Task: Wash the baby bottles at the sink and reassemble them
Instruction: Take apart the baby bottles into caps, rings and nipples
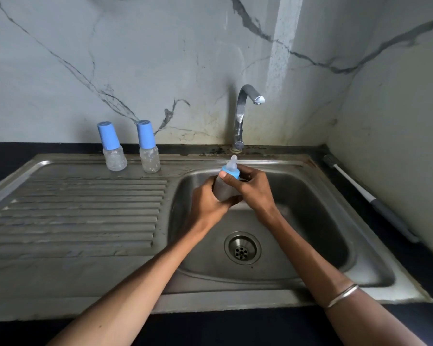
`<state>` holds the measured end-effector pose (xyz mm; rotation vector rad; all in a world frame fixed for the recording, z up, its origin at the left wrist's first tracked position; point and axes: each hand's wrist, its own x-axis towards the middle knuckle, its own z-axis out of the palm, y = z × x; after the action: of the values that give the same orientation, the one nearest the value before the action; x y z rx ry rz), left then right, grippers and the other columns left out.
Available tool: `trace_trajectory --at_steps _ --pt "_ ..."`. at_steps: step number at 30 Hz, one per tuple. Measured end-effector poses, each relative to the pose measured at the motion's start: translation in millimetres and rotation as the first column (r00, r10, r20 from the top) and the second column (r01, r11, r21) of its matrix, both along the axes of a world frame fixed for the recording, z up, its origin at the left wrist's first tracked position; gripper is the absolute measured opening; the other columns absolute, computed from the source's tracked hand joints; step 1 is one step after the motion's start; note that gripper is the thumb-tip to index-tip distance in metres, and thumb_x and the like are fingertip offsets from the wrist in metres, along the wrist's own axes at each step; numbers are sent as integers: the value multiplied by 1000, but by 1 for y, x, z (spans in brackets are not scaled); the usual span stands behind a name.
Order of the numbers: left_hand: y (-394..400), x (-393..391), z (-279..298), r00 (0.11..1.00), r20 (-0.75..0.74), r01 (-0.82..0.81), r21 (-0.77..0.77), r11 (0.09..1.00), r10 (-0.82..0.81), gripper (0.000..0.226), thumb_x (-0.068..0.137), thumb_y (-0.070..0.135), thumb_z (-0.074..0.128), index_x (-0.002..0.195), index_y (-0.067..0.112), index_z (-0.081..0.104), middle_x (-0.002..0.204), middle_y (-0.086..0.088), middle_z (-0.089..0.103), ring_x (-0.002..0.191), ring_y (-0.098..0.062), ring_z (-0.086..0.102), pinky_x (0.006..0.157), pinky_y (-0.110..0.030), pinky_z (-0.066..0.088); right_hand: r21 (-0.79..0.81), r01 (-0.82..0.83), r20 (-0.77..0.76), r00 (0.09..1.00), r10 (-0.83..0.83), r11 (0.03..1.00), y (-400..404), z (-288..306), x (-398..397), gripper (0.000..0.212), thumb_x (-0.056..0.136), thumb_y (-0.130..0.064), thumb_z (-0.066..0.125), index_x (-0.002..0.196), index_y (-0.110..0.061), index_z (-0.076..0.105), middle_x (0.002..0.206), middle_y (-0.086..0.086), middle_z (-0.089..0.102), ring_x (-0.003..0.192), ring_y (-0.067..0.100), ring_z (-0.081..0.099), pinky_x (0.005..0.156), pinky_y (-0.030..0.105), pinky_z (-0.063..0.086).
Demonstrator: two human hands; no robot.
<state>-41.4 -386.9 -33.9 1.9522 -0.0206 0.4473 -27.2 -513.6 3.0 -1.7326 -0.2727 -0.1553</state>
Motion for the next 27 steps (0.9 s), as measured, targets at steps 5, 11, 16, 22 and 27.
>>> trace_trajectory --at_steps 5,11,16,22,27 --pt "1 -2 6 1000 -13 4 14 1000 -4 49 62 38 88 106 22 71 92 7 76 81 -3 71 72 -29 59 151 -48 -24 998 52 987 3 6 -5 35 77 -34 82 106 -17 75 98 -1 76 96 14 72 90 39 57" --pt "4 -3 15 994 -5 113 42 993 -113 39 65 24 90 98 17 70 84 7 74 74 -4 70 64 -20 53 171 -139 -28 989 145 975 -8 13 -4 27 81 -27 79 102 -11 75 96 7 76 93 20 72 80 30 54" --pt "14 -5 22 899 -145 381 -205 902 -413 57 56 32 91 105 13 71 97 -3 76 96 -22 71 91 -44 57 204 -278 -36 956 291 939 -19 16 -5 26 83 -23 76 100 -4 74 96 14 73 88 22 67 84 32 51" --pt "33 -9 25 527 -189 645 -547 534 -829 47 73 3 77 119 4 67 111 -18 70 105 -32 67 94 -40 54 307 -560 -126 778 616 770 -31 14 0 39 88 -28 62 115 0 64 84 23 51 57 21 52 50 30 49" --pt "29 -5 21 733 -199 494 -500 711 -650 57 73 10 81 126 5 61 116 -13 69 115 -29 63 102 -43 52 279 -378 -106 901 420 883 -26 14 3 33 89 -25 68 114 -4 69 108 15 70 99 29 65 91 45 50"
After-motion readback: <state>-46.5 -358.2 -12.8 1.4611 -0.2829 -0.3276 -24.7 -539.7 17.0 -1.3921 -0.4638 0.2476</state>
